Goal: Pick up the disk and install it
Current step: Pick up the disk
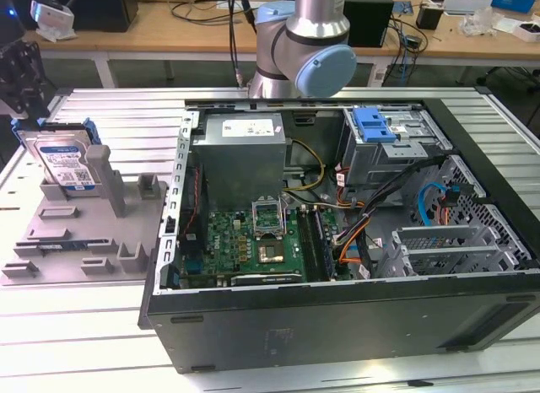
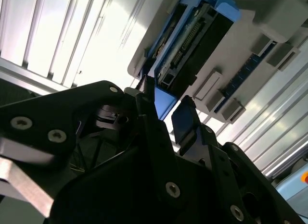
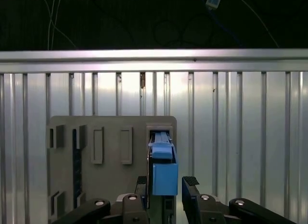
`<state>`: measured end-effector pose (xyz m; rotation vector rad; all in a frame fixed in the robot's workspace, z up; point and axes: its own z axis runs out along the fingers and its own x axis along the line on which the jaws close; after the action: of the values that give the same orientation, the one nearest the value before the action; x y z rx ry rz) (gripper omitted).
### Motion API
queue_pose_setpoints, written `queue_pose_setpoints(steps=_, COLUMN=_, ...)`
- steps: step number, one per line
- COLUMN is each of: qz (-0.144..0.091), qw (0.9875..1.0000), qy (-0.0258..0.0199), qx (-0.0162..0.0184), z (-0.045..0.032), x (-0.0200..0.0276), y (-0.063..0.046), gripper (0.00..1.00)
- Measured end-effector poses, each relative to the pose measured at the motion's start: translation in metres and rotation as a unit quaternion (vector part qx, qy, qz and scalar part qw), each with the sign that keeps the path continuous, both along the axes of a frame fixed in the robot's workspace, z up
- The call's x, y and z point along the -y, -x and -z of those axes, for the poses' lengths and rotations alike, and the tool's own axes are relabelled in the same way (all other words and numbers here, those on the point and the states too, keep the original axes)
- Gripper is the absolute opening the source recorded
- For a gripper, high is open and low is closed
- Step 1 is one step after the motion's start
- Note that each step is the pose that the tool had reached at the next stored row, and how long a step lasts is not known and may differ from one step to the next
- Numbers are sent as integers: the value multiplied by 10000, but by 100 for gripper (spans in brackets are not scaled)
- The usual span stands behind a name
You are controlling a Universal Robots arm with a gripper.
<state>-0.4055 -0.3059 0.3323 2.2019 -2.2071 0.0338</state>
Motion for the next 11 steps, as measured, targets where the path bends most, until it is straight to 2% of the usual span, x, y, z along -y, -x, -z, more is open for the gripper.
queue_pose_setpoints(steps=11, qz=0, qw=10000, qy=0, qx=-10, z=73, x=21, y=0, gripper=42)
